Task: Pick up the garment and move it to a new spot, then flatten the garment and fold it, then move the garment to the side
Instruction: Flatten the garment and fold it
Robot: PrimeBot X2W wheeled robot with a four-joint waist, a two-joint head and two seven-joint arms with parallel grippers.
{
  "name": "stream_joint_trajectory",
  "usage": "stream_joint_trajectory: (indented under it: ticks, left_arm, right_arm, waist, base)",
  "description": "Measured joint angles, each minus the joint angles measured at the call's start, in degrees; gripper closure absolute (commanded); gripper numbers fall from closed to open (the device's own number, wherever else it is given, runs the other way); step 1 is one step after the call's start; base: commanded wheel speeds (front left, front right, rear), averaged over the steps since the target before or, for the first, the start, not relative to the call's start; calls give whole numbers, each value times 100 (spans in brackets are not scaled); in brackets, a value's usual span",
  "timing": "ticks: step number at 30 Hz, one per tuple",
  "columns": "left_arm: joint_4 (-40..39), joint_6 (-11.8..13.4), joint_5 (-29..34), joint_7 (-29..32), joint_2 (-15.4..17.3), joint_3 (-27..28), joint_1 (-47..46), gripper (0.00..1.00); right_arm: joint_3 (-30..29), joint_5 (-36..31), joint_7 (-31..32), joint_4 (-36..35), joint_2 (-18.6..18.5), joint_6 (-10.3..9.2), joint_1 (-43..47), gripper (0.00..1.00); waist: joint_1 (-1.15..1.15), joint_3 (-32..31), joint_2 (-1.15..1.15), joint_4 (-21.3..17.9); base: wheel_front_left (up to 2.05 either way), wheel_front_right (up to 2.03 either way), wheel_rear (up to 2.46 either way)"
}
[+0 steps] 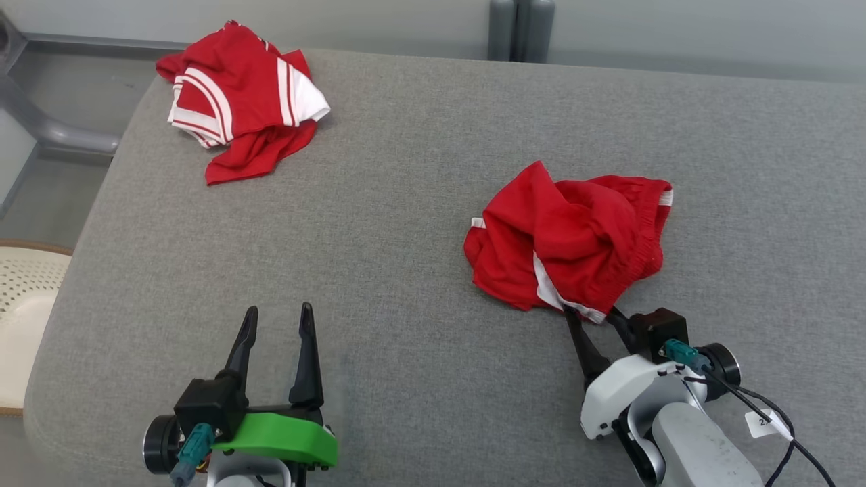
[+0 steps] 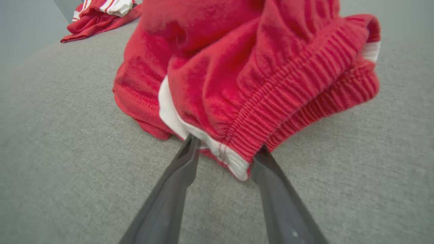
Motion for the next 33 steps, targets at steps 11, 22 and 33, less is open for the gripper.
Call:
stream_joint_trajectory:
  ticks: [11,22,33]
  left_arm:
    - [-7,29,1,0,0,77,1,0]
    - [43,24,-22,0,-1,77,14,0]
    - [4,24,-45,0,-1,87,53,0]
  right_arm:
    - [591,987,1,-1419,-7,-1,-18,100]
    - [1437,1403,0,-2616,-3,0,-555,100]
    - [856,1417,0,-2058,-177,0,-454,100]
  waist:
    - [0,-42,0,-143]
    - [0,-365,0,-367]
    - [0,-445,0,-499]
  base:
    - [0,0,0]
    - [0,0,0]
    - [0,0,0]
